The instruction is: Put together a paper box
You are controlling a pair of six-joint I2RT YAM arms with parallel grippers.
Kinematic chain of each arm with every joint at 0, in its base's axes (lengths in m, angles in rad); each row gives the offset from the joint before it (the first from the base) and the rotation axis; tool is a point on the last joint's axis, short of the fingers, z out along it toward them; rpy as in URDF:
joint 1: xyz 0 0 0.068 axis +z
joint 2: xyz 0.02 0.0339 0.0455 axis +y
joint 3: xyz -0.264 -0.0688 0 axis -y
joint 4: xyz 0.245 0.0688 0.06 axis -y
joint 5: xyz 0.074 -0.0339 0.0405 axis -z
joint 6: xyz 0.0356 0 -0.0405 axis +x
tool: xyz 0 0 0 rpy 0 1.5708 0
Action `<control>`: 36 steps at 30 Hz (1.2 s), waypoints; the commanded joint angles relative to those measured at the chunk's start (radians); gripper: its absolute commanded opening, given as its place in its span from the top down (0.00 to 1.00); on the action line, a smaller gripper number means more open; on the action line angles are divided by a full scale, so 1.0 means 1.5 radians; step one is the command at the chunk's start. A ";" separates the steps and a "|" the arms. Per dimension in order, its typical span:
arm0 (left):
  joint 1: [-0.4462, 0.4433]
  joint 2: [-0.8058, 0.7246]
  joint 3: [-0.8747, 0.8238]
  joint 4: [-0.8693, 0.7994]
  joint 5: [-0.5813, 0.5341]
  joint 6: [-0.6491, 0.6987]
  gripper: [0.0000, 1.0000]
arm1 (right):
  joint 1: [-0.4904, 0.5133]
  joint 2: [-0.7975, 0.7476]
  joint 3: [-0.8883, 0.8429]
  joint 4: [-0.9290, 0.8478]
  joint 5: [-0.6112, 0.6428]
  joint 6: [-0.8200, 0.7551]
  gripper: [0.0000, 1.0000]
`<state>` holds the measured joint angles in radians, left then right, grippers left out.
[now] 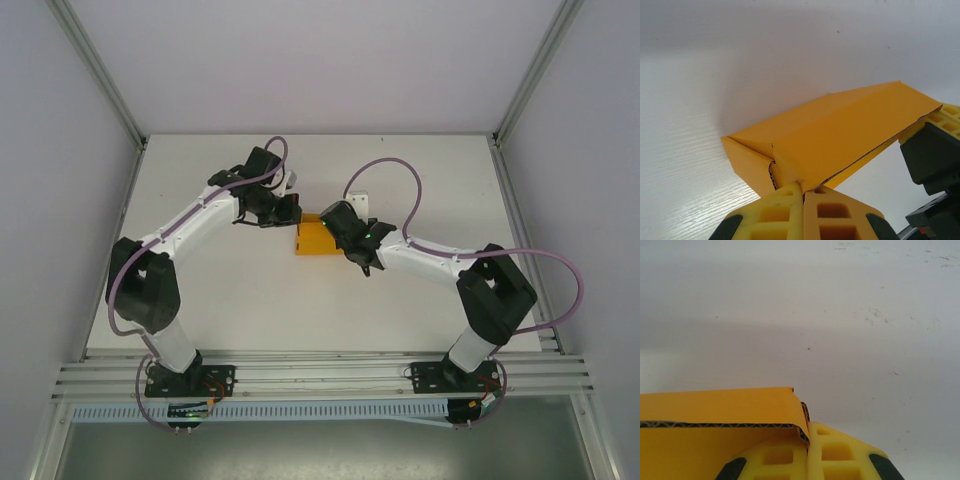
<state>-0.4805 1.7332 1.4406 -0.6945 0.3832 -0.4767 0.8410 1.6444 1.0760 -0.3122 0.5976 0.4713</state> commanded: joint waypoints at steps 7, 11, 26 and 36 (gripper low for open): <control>-0.010 -0.012 -0.092 0.016 -0.033 0.018 1.00 | 0.010 0.027 -0.052 -0.097 -0.041 0.016 1.00; -0.055 -0.042 -0.182 0.082 -0.106 0.002 1.00 | 0.011 0.024 -0.056 -0.088 -0.037 0.027 1.00; -0.084 -0.019 -0.233 0.079 -0.180 -0.015 1.00 | -0.029 -0.103 -0.103 0.011 -0.220 -0.125 0.57; -0.084 -0.012 -0.215 0.079 -0.163 -0.001 1.00 | -0.147 -0.225 -0.107 0.116 -0.455 -0.166 0.28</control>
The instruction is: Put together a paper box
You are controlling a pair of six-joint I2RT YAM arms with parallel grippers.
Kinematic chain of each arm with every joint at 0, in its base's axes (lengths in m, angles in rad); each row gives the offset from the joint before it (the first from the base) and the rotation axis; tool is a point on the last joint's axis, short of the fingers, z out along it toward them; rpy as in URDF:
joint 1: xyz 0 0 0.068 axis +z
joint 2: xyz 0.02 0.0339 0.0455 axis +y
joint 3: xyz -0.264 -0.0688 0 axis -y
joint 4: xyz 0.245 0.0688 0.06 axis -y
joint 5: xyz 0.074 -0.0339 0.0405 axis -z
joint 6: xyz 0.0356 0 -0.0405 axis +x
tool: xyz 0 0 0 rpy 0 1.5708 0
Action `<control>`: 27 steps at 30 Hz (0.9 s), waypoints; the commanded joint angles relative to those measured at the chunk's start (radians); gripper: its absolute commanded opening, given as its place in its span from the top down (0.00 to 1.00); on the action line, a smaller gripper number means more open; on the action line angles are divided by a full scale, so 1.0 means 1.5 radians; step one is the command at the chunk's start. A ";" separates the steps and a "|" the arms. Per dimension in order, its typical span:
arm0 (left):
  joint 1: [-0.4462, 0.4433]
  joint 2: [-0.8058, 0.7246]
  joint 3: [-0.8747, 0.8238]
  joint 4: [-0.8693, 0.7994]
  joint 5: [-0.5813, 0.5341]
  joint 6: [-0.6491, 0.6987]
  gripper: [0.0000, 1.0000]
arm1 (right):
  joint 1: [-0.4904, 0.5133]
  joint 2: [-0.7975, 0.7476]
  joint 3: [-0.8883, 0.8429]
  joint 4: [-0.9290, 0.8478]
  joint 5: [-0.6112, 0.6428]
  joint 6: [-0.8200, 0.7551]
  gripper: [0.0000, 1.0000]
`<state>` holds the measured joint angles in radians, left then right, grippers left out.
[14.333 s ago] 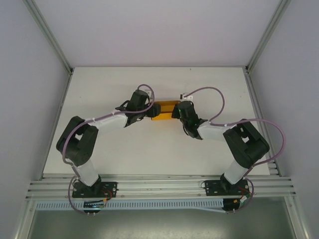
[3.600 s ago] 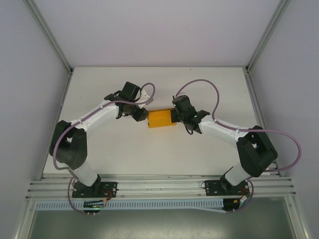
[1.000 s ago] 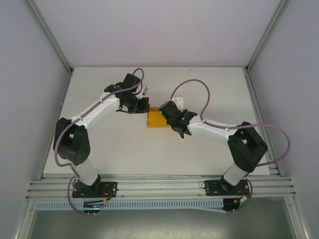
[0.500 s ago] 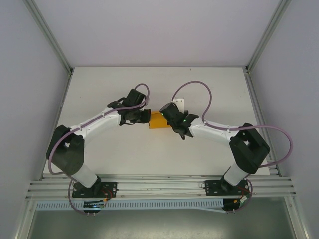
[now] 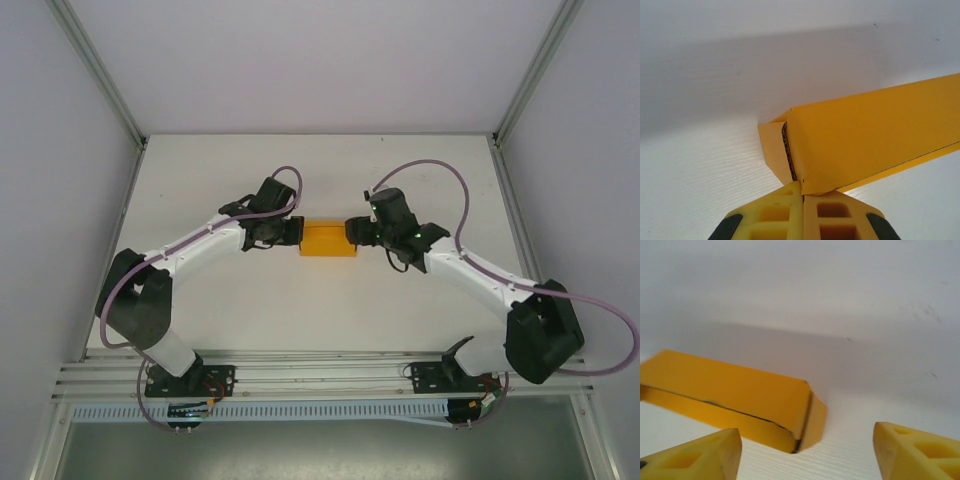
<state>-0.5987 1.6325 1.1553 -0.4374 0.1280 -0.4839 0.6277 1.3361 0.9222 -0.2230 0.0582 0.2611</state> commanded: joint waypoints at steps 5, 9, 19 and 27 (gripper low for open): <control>-0.006 0.067 -0.017 -0.092 0.015 0.012 1.00 | -0.031 0.020 0.018 0.058 -0.047 0.000 0.27; -0.006 0.057 -0.020 -0.086 0.013 0.019 1.00 | -0.062 0.075 0.018 0.055 -0.044 0.030 0.32; -0.006 0.010 -0.007 -0.076 0.033 0.044 0.91 | -0.114 0.132 -0.084 0.108 -0.168 0.081 0.60; -0.006 -0.003 0.050 -0.093 0.070 0.062 0.74 | -0.105 0.111 -0.080 0.079 -0.085 0.062 0.57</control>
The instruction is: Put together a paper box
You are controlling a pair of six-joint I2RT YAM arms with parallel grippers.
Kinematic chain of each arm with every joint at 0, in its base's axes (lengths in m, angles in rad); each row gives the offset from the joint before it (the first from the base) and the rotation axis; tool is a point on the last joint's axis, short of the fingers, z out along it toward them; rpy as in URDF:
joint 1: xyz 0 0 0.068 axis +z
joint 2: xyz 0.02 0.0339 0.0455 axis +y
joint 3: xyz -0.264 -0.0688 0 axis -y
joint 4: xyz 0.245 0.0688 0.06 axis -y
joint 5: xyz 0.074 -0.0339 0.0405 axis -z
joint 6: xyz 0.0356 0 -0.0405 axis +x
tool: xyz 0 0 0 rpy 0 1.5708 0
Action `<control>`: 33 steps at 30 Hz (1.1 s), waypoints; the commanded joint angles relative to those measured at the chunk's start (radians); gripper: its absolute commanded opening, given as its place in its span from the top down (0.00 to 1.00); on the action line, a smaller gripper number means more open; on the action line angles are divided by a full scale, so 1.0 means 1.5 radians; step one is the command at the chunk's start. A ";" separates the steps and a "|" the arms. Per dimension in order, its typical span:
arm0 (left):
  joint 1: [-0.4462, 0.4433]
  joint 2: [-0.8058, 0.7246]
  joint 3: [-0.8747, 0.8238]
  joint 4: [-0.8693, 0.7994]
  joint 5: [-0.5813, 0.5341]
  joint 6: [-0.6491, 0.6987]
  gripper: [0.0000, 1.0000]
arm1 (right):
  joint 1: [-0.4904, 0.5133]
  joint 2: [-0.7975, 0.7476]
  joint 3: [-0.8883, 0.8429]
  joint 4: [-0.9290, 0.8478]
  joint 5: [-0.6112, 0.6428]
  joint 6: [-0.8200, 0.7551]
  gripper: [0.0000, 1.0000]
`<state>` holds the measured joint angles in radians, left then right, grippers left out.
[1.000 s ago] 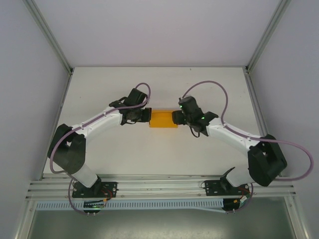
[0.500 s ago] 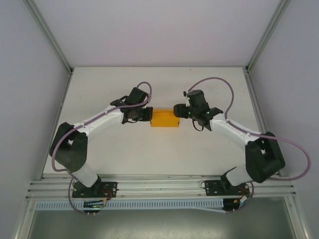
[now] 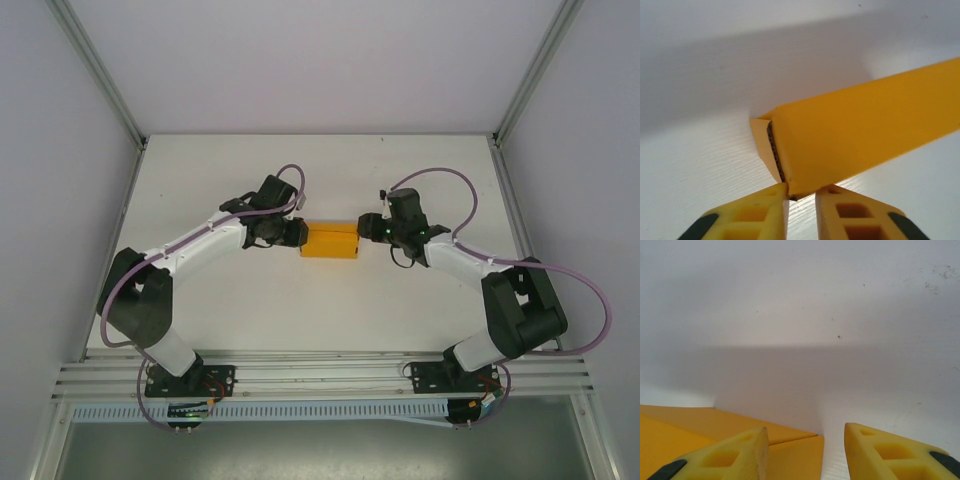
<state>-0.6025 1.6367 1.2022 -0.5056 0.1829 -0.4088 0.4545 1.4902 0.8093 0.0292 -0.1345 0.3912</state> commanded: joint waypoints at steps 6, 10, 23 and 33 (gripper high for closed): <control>-0.003 -0.047 0.019 -0.061 0.065 0.008 0.45 | 0.034 0.024 0.009 -0.128 0.109 -0.059 0.57; 0.001 -0.077 0.044 -0.081 0.017 -0.041 0.01 | 0.047 0.020 0.007 -0.119 0.126 -0.070 0.57; 0.089 0.038 0.036 0.040 0.134 -0.085 0.07 | 0.058 0.015 -0.002 -0.114 0.151 -0.094 0.57; 0.101 0.075 -0.115 0.164 0.200 -0.151 0.62 | 0.059 0.004 -0.046 -0.075 0.150 -0.078 0.57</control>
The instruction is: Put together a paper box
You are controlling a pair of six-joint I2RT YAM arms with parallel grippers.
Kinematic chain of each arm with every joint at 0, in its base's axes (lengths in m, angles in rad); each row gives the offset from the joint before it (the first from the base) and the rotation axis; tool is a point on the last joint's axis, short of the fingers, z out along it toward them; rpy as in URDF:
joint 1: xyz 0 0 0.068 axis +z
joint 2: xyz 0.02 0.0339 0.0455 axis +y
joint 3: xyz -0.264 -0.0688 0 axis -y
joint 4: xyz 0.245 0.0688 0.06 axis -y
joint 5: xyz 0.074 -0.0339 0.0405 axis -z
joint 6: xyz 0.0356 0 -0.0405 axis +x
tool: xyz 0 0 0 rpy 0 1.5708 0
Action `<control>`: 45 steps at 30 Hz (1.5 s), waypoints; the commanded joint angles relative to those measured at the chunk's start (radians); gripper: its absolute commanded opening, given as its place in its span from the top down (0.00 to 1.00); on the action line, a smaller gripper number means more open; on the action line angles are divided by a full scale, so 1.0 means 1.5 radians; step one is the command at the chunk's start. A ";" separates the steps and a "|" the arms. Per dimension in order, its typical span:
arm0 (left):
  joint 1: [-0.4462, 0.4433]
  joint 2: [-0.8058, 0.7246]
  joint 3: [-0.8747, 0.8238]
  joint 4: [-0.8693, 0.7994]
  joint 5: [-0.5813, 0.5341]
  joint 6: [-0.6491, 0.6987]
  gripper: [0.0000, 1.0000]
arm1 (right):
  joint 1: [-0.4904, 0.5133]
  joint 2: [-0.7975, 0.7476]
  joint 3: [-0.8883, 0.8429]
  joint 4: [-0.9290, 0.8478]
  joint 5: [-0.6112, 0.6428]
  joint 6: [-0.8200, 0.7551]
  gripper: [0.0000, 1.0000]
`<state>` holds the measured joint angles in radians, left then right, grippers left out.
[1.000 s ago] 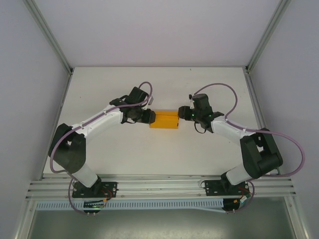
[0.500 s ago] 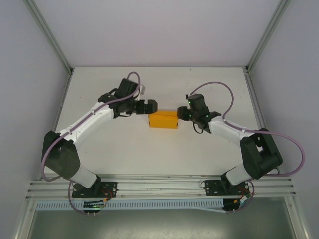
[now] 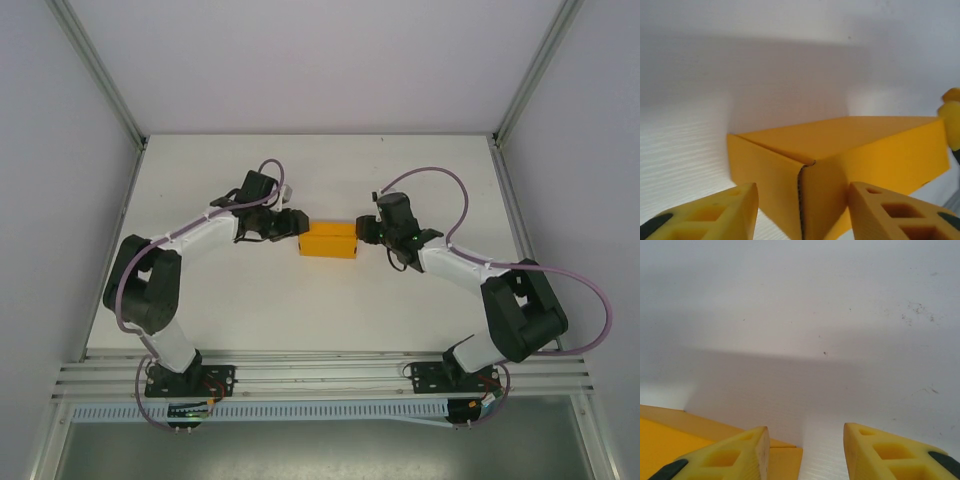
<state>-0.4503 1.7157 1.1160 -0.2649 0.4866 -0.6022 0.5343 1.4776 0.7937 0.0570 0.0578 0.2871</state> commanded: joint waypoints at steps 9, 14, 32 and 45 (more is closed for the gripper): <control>-0.001 0.021 -0.125 0.037 -0.020 -0.031 0.75 | -0.025 -0.084 0.004 -0.055 -0.091 0.087 0.43; -0.001 0.027 -0.120 0.035 -0.021 -0.027 0.78 | -0.026 -0.071 -0.001 -0.011 -0.190 0.114 0.38; -0.001 0.043 -0.155 0.066 -0.005 -0.034 1.00 | -0.021 0.115 -0.321 0.508 -0.135 0.083 1.00; -0.002 0.016 -0.116 0.067 -0.003 0.066 0.75 | -0.016 -0.003 -0.228 0.340 -0.148 0.056 0.76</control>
<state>-0.4454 1.6840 0.9531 0.0494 0.5636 -0.5945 0.5030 1.5070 0.4129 0.8967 -0.1455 0.4431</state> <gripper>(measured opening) 0.206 0.217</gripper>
